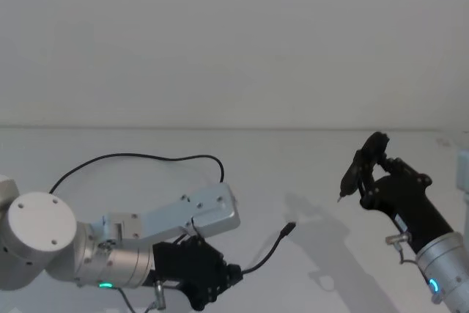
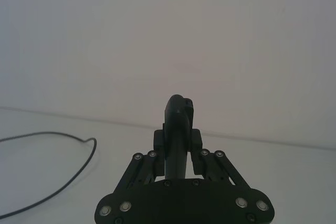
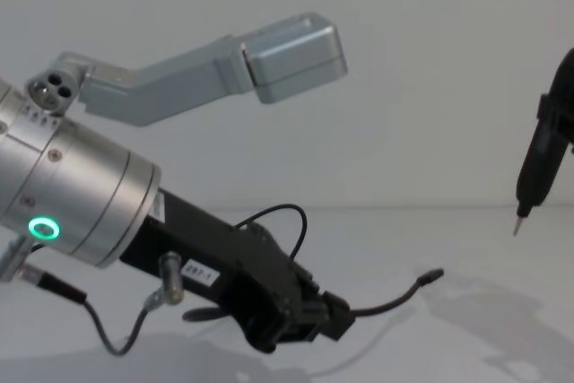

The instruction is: Pick up the data cable with the one hand.

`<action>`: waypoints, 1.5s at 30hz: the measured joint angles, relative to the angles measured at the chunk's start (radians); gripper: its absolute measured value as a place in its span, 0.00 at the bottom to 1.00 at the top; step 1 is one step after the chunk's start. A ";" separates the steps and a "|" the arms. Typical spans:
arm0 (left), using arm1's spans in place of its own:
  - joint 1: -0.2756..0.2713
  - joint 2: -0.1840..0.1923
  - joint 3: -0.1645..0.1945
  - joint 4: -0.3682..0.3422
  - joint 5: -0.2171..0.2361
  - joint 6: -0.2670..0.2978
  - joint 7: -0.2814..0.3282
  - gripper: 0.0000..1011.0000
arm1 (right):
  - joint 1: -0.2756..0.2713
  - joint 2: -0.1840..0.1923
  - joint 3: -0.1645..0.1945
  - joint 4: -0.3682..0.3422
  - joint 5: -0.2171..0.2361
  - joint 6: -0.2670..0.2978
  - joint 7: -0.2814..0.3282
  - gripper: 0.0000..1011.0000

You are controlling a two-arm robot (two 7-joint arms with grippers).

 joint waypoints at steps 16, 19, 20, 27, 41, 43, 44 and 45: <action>-0.074 -0.031 0.028 0.051 0.076 -0.124 -0.041 0.04 | 0.029 -0.004 0.048 -0.010 0.085 0.008 0.073 0.28; -0.080 -0.034 0.030 0.055 0.083 -0.134 -0.045 0.04 | 0.033 0.002 0.052 -0.009 0.097 0.011 0.090 0.28; -0.082 -0.035 0.030 0.056 0.085 -0.137 -0.046 0.04 | 0.033 0.002 0.052 -0.009 0.097 0.011 0.090 0.28; -0.092 -0.039 0.034 0.063 0.094 -0.151 -0.051 0.04 | 0.042 0.026 0.057 -0.008 0.122 0.029 0.132 0.28; -0.101 -0.043 0.037 0.070 0.102 -0.165 -0.056 0.04 | 0.076 0.076 0.068 0.020 0.176 0.066 0.204 0.28; -0.102 -0.043 0.037 0.070 0.103 -0.165 -0.057 0.04 | 0.084 0.083 0.070 0.027 0.188 0.069 0.217 0.28; -0.102 -0.043 0.037 0.070 0.103 -0.166 -0.057 0.04 | 0.087 0.085 0.070 0.030 0.192 0.071 0.223 0.28; -0.102 -0.044 0.037 0.071 0.103 -0.166 -0.057 0.04 | 0.093 0.089 0.071 0.035 0.200 0.073 0.232 0.28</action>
